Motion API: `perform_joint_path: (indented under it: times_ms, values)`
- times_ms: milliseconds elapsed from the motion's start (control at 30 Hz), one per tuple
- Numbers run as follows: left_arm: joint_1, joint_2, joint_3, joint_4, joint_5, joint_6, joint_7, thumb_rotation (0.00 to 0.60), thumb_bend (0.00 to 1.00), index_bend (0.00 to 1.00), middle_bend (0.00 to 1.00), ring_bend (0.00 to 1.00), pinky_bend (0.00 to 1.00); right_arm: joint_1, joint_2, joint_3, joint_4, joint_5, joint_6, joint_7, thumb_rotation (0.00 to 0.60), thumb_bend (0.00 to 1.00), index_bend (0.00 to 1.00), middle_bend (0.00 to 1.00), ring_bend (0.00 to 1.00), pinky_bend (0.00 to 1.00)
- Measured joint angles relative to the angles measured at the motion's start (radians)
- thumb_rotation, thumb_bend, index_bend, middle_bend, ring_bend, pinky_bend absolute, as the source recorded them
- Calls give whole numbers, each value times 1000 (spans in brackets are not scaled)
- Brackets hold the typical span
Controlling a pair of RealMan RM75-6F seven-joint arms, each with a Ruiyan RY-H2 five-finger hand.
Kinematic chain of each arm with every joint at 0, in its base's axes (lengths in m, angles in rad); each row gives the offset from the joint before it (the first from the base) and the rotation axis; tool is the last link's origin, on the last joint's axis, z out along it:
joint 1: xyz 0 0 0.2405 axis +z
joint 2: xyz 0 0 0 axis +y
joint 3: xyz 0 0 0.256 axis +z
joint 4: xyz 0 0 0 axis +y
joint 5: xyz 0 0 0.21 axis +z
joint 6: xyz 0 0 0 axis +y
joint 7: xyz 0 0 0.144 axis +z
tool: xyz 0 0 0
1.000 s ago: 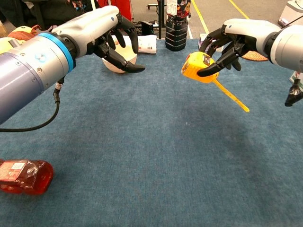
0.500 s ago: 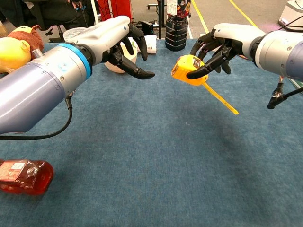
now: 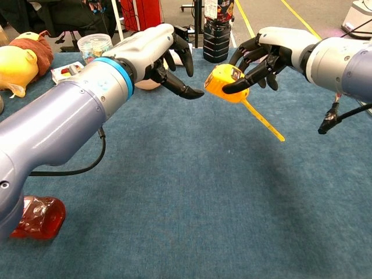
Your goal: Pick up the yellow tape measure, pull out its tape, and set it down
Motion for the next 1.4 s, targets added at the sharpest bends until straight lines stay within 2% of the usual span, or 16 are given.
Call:
perform_joint_path:
  times_ms: [500, 800, 967, 1400]
  values:
    - [-30, -34, -18, 26, -3, 21, 2, 504, 144, 476, 318, 314, 332, -1, -8, 1, -23, -8, 5, 0, 525, 316, 673, 646, 722, 736]
    - [-39, -42, -20, 23, -6, 29, 3, 496, 191, 476, 319, 316, 332, -1, -6, -5, -41, -18, 7, -7, 527, 317, 673, 646, 724, 738]
    - [-43, -42, -20, 20, -6, 33, 4, 505, 251, 476, 320, 317, 332, -2, -3, -8, -45, -17, 6, -12, 524, 316, 673, 646, 726, 740]
    - [-43, -26, -13, 2, -19, 32, 6, 502, 293, 476, 320, 317, 332, -5, 8, -5, -39, -6, 4, -12, 525, 315, 673, 646, 728, 743]
